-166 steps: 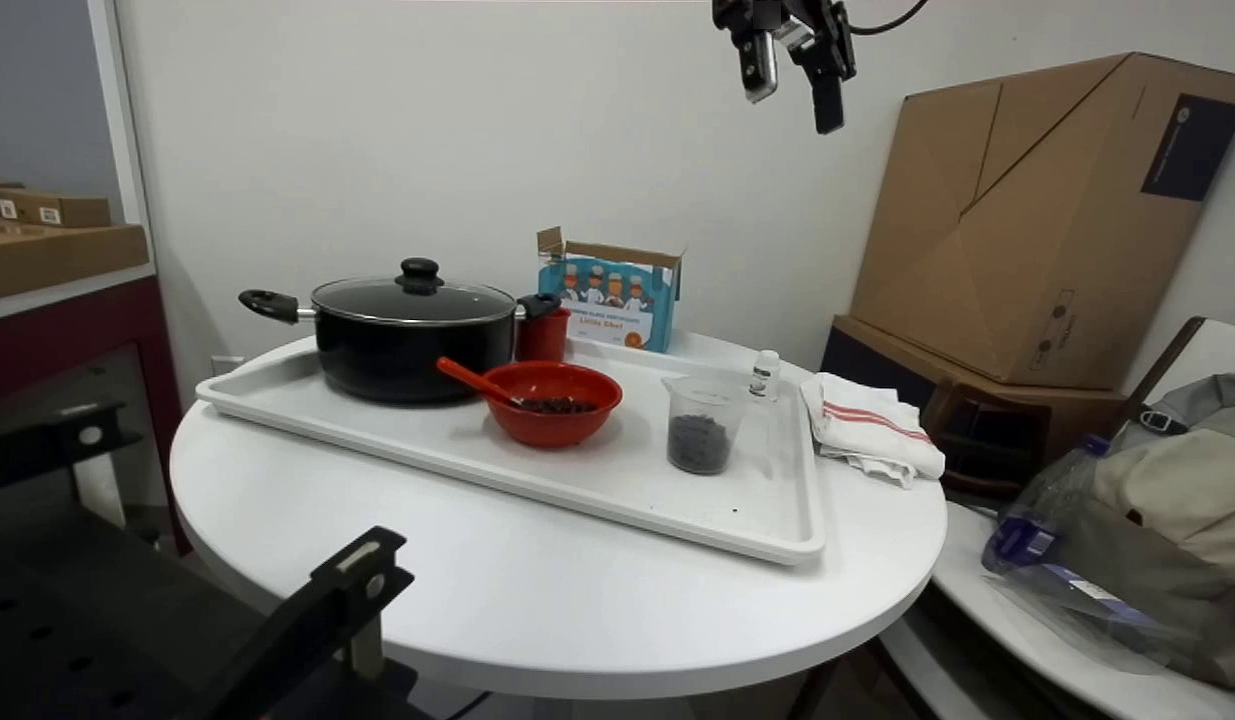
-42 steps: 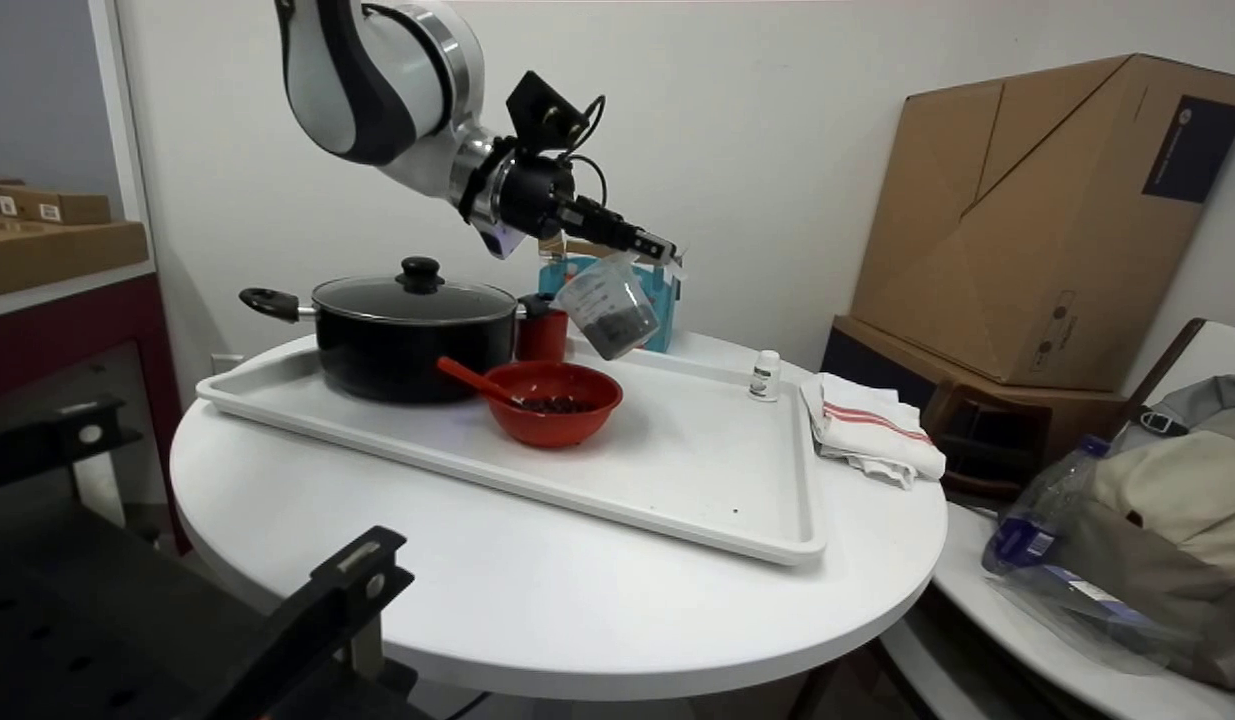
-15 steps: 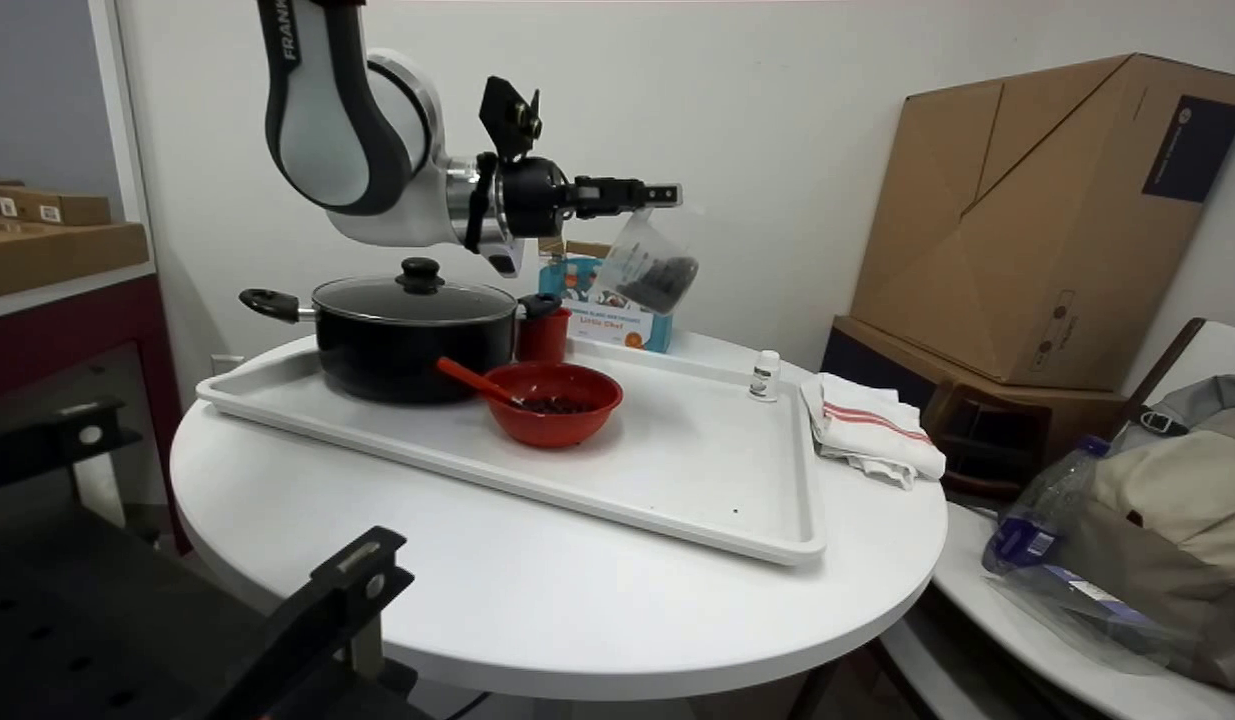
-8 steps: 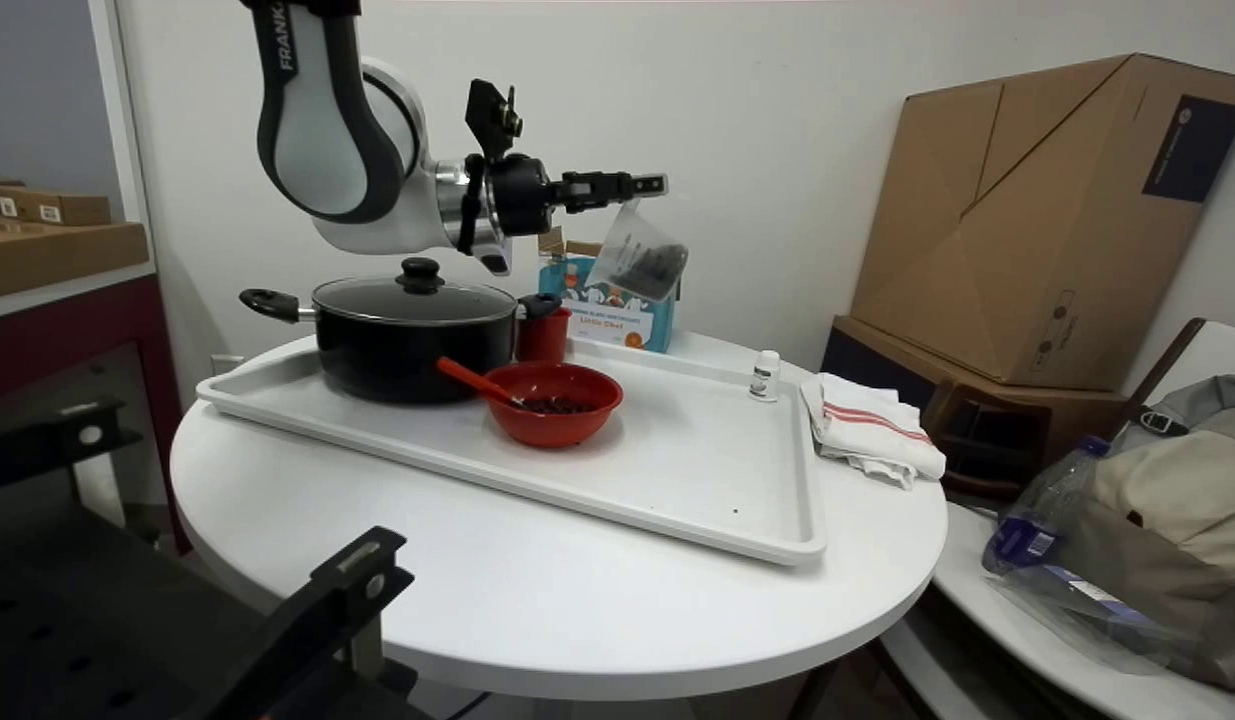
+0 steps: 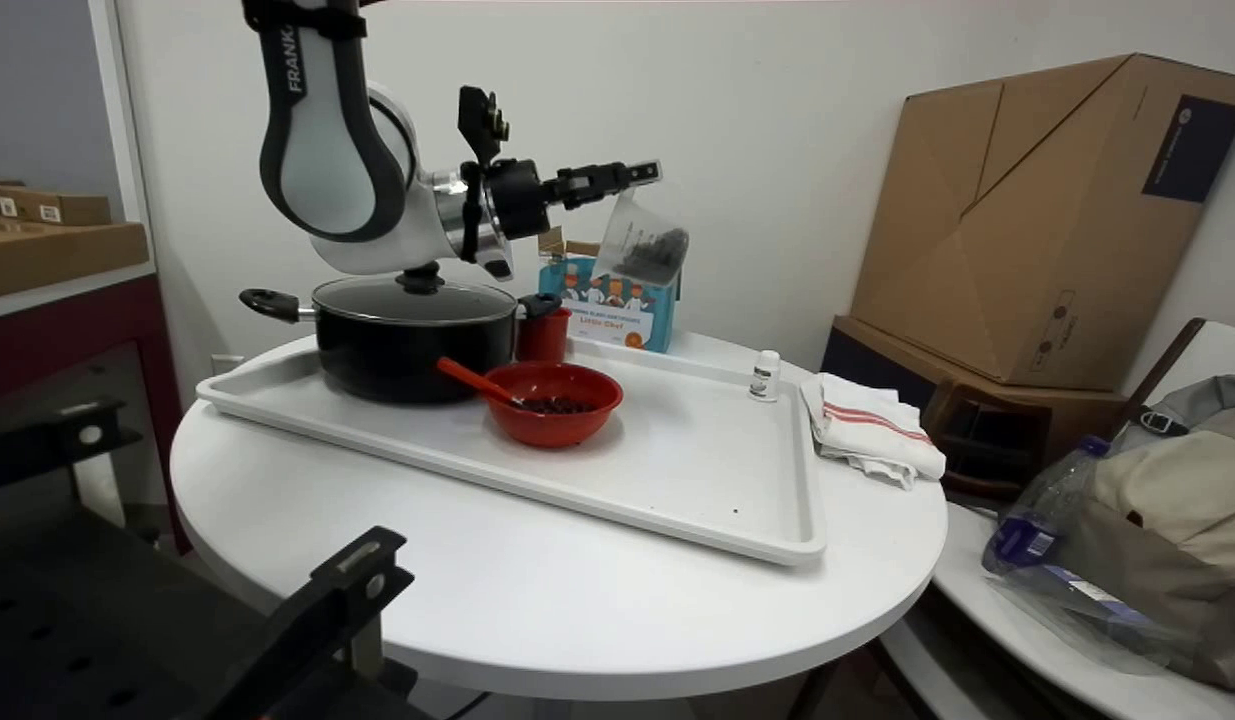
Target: Pour some contents of the jug into the red bowl
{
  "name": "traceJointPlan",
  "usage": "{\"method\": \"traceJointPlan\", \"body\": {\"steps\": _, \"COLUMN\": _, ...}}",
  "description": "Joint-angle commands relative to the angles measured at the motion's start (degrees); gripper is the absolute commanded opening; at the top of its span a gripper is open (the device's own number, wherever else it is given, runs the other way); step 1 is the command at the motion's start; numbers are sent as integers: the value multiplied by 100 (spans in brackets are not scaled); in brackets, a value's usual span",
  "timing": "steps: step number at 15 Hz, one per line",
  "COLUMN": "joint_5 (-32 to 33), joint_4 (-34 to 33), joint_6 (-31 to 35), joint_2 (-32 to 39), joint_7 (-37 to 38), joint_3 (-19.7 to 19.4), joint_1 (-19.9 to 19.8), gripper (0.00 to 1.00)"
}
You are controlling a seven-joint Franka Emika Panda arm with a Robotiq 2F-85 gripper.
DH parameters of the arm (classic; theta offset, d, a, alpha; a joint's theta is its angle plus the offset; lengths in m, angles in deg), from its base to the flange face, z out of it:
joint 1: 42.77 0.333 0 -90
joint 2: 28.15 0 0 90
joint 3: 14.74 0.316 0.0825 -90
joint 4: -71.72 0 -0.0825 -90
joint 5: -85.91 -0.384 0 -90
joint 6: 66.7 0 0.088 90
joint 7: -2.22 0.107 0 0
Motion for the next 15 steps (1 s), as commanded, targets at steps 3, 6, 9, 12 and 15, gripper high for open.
{"method": "traceJointPlan", "body": {"steps": 3, "joint_5": 362, "joint_4": -13, "joint_6": -460, "joint_2": 173, "joint_7": 187, "joint_3": -97, "joint_1": 134, "gripper": 6}}
{"method": "traceJointPlan", "body": {"steps": 6, "joint_5": 524, "joint_4": -12, "joint_6": -644, "joint_2": 238, "joint_7": 320, "joint_3": -136, "joint_1": 175, "gripper": 6}}
{"method": "traceJointPlan", "body": {"steps": 9, "joint_5": 629, "joint_4": -18, "joint_6": -794, "joint_2": 287, "joint_7": 427, "joint_3": -145, "joint_1": 182, "gripper": 6}}
{"method": "traceJointPlan", "body": {"steps": 12, "joint_5": 653, "joint_4": -14, "joint_6": -886, "joint_2": 318, "joint_7": 495, "joint_3": -133, "joint_1": 173, "gripper": 6}}
{"method": "traceJointPlan", "body": {"steps": 15, "joint_5": 659, "joint_4": -15, "joint_6": -944, "joint_2": 330, "joint_7": 541, "joint_3": -129, "joint_1": 169, "gripper": 6}}
